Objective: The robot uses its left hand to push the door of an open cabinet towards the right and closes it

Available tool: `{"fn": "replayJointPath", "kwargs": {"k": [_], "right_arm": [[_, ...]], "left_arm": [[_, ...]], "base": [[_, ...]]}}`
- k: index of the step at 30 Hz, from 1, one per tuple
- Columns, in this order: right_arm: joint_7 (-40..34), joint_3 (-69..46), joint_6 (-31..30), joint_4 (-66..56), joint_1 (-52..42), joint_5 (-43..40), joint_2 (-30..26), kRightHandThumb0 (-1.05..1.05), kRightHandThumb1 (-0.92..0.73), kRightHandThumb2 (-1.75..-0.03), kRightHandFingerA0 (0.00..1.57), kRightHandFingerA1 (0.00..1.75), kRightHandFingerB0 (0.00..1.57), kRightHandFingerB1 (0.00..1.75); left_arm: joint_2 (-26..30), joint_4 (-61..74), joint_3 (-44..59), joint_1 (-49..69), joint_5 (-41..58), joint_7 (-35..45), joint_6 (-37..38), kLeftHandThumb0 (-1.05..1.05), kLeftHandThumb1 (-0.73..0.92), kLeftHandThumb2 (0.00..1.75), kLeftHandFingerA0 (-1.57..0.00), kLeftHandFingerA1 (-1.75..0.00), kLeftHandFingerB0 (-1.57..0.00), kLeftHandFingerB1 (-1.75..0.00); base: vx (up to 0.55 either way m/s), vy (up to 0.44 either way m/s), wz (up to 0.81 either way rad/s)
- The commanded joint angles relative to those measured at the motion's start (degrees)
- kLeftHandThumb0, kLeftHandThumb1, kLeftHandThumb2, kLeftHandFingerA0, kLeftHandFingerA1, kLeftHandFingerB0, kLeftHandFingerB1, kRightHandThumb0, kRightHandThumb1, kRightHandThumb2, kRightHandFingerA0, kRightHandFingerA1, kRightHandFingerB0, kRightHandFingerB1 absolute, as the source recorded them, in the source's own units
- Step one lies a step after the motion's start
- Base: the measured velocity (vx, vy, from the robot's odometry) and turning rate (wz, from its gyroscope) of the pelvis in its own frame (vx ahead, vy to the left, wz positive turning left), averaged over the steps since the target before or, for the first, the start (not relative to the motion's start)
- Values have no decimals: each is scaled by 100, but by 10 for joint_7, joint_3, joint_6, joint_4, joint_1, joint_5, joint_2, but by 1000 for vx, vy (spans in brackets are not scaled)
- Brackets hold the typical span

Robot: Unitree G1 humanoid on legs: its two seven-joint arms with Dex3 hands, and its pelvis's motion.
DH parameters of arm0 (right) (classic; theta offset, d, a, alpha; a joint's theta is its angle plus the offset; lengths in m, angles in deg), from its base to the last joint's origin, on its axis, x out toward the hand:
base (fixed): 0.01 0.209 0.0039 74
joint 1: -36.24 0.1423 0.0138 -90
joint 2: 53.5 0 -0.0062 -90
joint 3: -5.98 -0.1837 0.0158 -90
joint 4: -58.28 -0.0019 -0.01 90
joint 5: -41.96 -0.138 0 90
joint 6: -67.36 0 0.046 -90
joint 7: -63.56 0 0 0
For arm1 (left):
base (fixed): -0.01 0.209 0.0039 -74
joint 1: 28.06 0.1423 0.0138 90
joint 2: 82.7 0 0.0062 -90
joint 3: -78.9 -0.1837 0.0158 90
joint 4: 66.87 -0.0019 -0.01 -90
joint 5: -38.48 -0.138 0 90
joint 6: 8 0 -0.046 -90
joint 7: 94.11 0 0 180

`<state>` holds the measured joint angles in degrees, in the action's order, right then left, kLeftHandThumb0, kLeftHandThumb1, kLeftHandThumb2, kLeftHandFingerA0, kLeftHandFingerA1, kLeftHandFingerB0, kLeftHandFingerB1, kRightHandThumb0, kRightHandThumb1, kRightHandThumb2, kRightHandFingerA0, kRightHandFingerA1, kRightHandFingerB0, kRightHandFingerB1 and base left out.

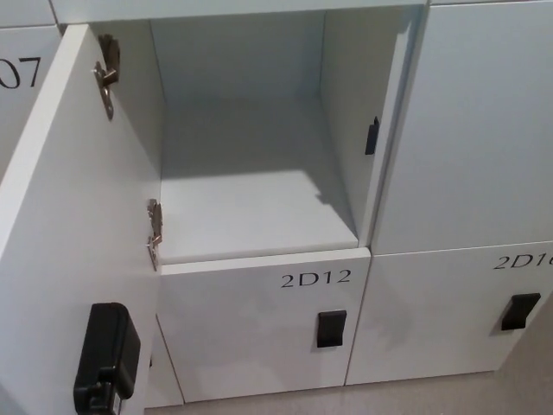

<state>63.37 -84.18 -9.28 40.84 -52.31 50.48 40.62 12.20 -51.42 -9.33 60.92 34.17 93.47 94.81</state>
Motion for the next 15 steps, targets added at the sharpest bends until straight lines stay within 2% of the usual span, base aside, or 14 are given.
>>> {"fn": "replayJointPath", "kwargs": {"k": [1, 3, 4, 12, 13, 14, 15], "right_arm": [[-1, -3, 30, 12, 20, 2, -14, -59, -90, -67, 33, 36, 24, 31], [-3, -3, 31, 15, 22, 3, -13, -59, -90, -67, 33, 35, 24, 30], [-6, -2, 31, 16, 23, 5, -13, -58, -90, -67, 34, 36, 24, 31], [-8, -5, 33, 19, 25, 3, -11, -58, -90, -67, 33, 35, 23, 30], [-8, -6, 34, 18, 26, 2, -11, -58, -90, -67, 33, 35, 23, 30], [-8, -7, 34, 18, 27, 1, -10, -58, -90, -67, 33, 35, 23, 30], [-8, -6, 35, 18, 27, 2, -11, -58, -91, -67, 32, 35, 23, 30]], "left_arm": [[19, -11, 8, -23, -5, 12, 23, -71, 92, 70, -39, -34, -27, -30], [19, -12, 9, -26, -6, 13, 25, -73, 92, 69, -39, -34, -23, -28], [20, -13, 7, -27, -9, 11, 26, -75, 77, 103, -27, -46, -17, -41], [18, -14, 17, -30, -2, 12, 29, -77, 77, 104, -25, -46, -17, -42], [18, -14, 18, -31, -2, 13, 30, -77, 92, 73, -29, -34, -18, -28], [19, -13, 19, -32, -2, 14, 31, -77, 92, 73, -29, -34, -18, -28], [19, -13, 20, -31, -2, 15, 33, -78, 78, 104, -22, -45, -14, -41]], "base": [[0, 0, 0], [0, 0, 0], [0, 0, 0], [0, 0, 0], [0, 0, 0], [0, 0, 0], [0, 0, 0]]}}
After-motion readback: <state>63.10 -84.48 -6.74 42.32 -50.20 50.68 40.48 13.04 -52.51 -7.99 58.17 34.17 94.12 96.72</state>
